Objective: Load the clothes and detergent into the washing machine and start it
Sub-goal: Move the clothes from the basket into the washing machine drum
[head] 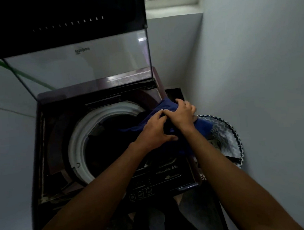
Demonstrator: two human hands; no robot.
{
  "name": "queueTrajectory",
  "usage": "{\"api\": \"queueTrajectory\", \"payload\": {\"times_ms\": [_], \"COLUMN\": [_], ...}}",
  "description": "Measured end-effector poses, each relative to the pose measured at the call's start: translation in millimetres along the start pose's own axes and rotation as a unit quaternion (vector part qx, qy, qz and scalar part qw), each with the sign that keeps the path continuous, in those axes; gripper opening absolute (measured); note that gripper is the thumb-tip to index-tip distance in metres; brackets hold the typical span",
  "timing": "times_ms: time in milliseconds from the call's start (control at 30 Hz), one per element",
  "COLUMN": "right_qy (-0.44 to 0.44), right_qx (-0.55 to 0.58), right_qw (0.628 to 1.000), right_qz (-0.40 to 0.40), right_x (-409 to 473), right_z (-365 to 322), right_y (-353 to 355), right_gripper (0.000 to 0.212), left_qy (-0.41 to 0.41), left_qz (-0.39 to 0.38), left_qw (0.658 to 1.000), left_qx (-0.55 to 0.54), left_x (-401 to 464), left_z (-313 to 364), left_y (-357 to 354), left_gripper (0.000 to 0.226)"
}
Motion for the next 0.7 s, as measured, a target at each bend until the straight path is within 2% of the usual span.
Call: {"api": "queueTrajectory", "payload": {"times_ms": [100,200,233,300,400,433,500,533,700], "right_qy": [-0.085,-0.148,-0.168,-0.194,-0.179,-0.184,-0.206,-0.21,-0.217], "right_qx": [0.008,0.127,0.166,0.215,0.217,0.209,0.188,0.183,0.247], "right_qw": [0.993,0.963,0.947,0.919,0.903,0.903,0.907,0.911,0.913], "right_qz": [-0.081,-0.188,-0.216,-0.268,-0.325,-0.329,-0.315,-0.306,-0.242], "right_x": [11.0,19.7,21.1,23.1,28.6,31.1,34.4,35.7,34.4], "right_z": [19.7,35.7,39.7,43.5,44.7,45.6,48.6,49.9,45.0], "right_y": [8.0,8.6,7.9,7.8,5.5,3.3,-0.1,-1.3,-2.0], "right_gripper": [0.098,0.13,0.133,0.126,0.102,0.107,0.121,0.121,0.095], "left_qy": [0.031,0.044,0.046,0.054,0.059,0.059,0.061,0.064,0.064], "left_qz": [-0.048,-0.068,-0.073,-0.079,-0.079,-0.073,-0.048,-0.03,0.043], "left_qw": [0.998,0.997,0.996,0.995,0.994,0.995,0.996,0.997,0.997], "left_qx": [0.003,0.011,0.02,0.035,0.042,0.042,0.041,0.039,0.019], "left_x": [7.2,13.1,14.4,16.6,19.4,19.9,20.0,19.8,19.6], "left_z": [13.2,22.4,23.8,25.3,26.2,25.9,24.4,23.6,12.7], "left_y": [-15.2,-25.8,-27.9,-28.1,-25.0,-24.2,-23.6,-23.5,-20.4], "left_gripper": [0.122,0.131,0.133,0.135,0.134,0.133,0.131,0.129,0.122]}}
Point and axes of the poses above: each hand's wrist, its own x-axis towards the middle knuckle, its own y-axis out of the back of the hand, z = x × y, the point moved 1 cm from there along x, towards the middle knuckle, and after that the axes turned 12 degrees about -y, right-handed, at the moved point
